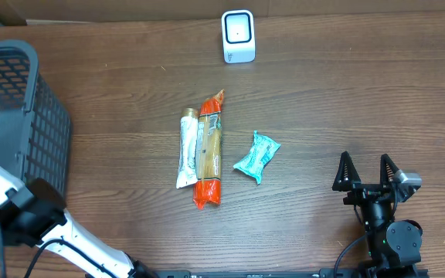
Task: Scan the item barcode
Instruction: 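Reach into the basket and grasp the small orange packet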
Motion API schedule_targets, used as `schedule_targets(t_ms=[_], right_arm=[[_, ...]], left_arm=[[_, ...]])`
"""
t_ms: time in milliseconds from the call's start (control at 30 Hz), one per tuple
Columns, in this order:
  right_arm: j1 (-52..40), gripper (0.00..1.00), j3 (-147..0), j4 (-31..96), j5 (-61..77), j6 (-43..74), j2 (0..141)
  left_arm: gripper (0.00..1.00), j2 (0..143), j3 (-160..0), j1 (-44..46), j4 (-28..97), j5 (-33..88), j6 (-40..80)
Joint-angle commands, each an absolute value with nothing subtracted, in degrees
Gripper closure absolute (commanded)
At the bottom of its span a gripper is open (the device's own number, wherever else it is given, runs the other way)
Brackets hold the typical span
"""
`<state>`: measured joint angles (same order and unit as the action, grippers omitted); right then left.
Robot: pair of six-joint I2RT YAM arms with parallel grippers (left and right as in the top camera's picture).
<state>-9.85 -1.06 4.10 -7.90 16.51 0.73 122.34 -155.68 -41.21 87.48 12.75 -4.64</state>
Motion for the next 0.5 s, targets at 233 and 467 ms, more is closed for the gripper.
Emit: schedule_targets(t_ms=[233,467], right_arm=[[-10.2,0.0,-0.4,3.9,-8.1,16.7,0.2],[-10.2,0.0,-0.4,3.9,-8.1,16.7,0.2]], left_arm=[[0.96,119.3,-179.9,-26.3,96.8,19.2,-3.6],[0.96,118.1,-179.2,-10.8,96.8,19.1,-0.6]])
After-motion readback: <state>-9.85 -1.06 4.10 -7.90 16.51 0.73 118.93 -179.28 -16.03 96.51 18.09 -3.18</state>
